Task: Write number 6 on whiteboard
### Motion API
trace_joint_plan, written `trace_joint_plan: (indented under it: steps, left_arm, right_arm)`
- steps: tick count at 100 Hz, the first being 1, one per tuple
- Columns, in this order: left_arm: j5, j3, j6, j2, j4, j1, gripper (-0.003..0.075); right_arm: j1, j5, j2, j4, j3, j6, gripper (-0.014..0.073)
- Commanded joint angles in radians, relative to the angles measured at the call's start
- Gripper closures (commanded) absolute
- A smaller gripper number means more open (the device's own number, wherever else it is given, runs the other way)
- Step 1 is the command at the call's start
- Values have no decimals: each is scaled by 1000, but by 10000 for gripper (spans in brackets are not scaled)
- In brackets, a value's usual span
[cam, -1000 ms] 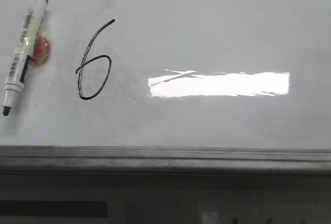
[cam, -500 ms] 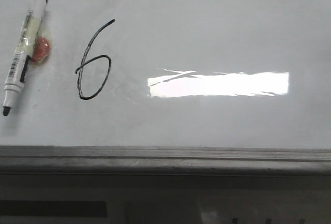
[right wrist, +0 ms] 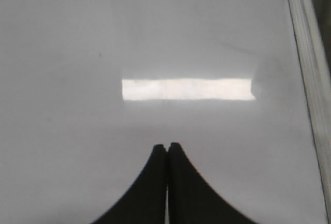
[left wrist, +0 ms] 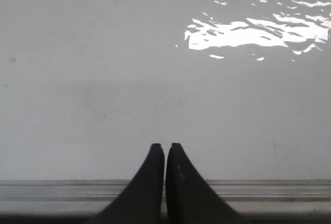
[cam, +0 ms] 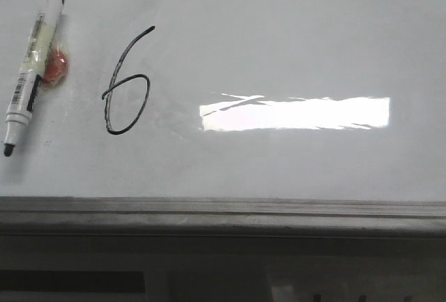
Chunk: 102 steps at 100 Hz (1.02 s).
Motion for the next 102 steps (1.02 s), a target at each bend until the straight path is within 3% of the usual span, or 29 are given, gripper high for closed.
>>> trace_joint_plan:
  steps: [1,17,102]
  left_arm:
    - [-76,21,-11,-30,-2,1,741]
    - [-76,21,-11,-28,-3,1,741]
    - [-76,21,-11,-28,-3,1,741]
  right_arm:
    - [-6,90,-72,11,13,4,657]
    - [-10,248,-65,18,13,4,657]
    - [-10,243,-65,18,13,4,657]
